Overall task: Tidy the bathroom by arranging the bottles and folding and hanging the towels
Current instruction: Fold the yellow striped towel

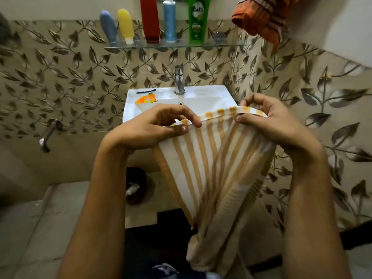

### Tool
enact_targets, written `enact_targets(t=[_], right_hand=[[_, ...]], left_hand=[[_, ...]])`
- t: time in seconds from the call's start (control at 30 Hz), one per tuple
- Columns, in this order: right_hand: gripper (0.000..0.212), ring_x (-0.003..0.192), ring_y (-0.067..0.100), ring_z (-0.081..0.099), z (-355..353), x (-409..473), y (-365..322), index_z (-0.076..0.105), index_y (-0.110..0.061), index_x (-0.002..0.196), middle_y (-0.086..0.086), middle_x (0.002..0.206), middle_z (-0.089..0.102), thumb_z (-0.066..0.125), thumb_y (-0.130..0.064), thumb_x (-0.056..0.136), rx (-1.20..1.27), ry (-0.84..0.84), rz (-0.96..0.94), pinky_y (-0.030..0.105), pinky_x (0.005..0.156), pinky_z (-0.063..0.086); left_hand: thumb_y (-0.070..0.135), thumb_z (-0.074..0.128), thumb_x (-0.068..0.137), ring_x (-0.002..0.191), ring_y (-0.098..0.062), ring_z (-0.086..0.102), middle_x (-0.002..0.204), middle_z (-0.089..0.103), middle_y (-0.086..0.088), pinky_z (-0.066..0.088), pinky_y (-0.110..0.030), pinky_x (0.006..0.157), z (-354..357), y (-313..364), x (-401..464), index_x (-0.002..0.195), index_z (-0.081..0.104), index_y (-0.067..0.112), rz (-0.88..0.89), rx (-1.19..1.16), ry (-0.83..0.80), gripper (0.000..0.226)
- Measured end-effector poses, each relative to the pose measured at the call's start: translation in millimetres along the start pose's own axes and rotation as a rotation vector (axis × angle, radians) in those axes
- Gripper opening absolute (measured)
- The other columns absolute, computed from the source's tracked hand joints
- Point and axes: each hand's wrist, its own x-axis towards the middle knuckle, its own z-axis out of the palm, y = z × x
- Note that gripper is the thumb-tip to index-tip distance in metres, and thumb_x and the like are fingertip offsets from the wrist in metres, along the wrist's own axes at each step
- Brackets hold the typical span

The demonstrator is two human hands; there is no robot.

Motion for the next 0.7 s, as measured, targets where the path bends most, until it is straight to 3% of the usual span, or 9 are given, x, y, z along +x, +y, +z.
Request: enact_targets(t=[0.17, 0.33, 0.4, 0.47, 0.53, 0.6, 0.7], right_hand=[[0.018, 0.07, 0.01, 0.049, 32.8, 6.6, -4.3, 0.056, -0.024, 0.078, -0.003, 0.077, 0.055, 0.067, -0.011, 0.083, 0.06, 0.001, 0.0, 0.023, 0.068, 0.038], [0.018, 0.054, -0.003, 0.049, 64.3, 12.2, -13.3, 0.059, -0.023, 0.074, -0.01, 0.064, 0.057, 0.067, -0.011, 0.084, 0.038, -0.056, -0.02, 0.01, 0.054, 0.038], [0.017, 0.062, 0.003, 0.055, 81.6, 14.4, -16.7, 0.061, -0.024, 0.072, -0.002, 0.069, 0.064, 0.067, -0.013, 0.084, 0.045, -0.074, 0.006, 0.016, 0.062, 0.044], [0.02, 0.069, 0.006, 0.06, 96.9, 16.0, -19.2, 0.063, -0.024, 0.072, 0.002, 0.073, 0.067, 0.065, -0.007, 0.082, 0.063, -0.071, 0.008, 0.022, 0.068, 0.047], [0.022, 0.072, 0.008, 0.062, 108.6, 16.1, -17.4, 0.064, -0.02, 0.073, 0.004, 0.074, 0.067, 0.062, 0.001, 0.079, 0.038, -0.052, -0.012, 0.025, 0.07, 0.049], [0.017, 0.076, 0.02, 0.065, 119.5, 14.9, -11.8, 0.065, -0.015, 0.081, 0.013, 0.082, 0.068, 0.062, 0.001, 0.079, 0.043, -0.033, -0.032, 0.032, 0.071, 0.051], [0.026, 0.091, 0.029, 0.065, 137.1, 9.5, -0.2, 0.058, -0.014, 0.1, 0.014, 0.095, 0.067, 0.065, 0.001, 0.08, 0.127, -0.05, -0.058, 0.038, 0.081, 0.052]], left_hand=[[0.015, 0.053, 0.091, 0.107, -0.011, 0.059, 0.113, 0.065, -0.001, 0.047, -0.019, 0.09, -6.2, -11.5, 2.6, 0.104, 0.067, 0.022, -0.054, 0.019, 0.023, 0.02], [0.036, 0.057, 0.087, 0.089, -0.015, 0.064, 0.092, 0.066, -0.004, 0.049, -0.021, 0.077, 2.6, -22.7, 2.4, 0.111, 0.062, 0.031, -0.103, -0.057, 0.133, 0.025], [0.049, 0.055, 0.079, 0.084, -0.021, 0.065, 0.093, 0.071, -0.011, 0.046, -0.021, 0.072, 7.2, -26.8, 4.1, 0.104, 0.063, 0.028, -0.143, -0.07, 0.197, 0.033], [0.057, 0.054, 0.074, 0.071, -0.016, 0.062, 0.091, 0.072, -0.015, 0.042, -0.016, 0.06, 6.4, -29.8, 6.0, 0.093, 0.065, 0.024, -0.23, -0.053, 0.26, 0.039], [0.053, 0.058, 0.078, 0.063, -0.011, 0.058, 0.087, 0.073, -0.015, 0.038, -0.017, 0.053, 3.6, -35.9, 4.3, 0.092, 0.066, 0.018, -0.291, -0.023, 0.255, 0.039], [0.044, 0.06, 0.084, 0.064, -0.014, 0.057, 0.084, 0.071, -0.017, 0.038, -0.023, 0.059, 1.1, -44.2, 0.1, 0.092, 0.065, 0.011, -0.293, 0.023, 0.256, 0.035], [0.042, 0.062, 0.083, 0.054, -0.006, 0.051, 0.063, 0.063, -0.001, 0.034, -0.024, 0.054, -1.9, -48.3, -3.3, 0.079, 0.066, 0.011, -0.267, 0.17, 0.351, 0.032]])
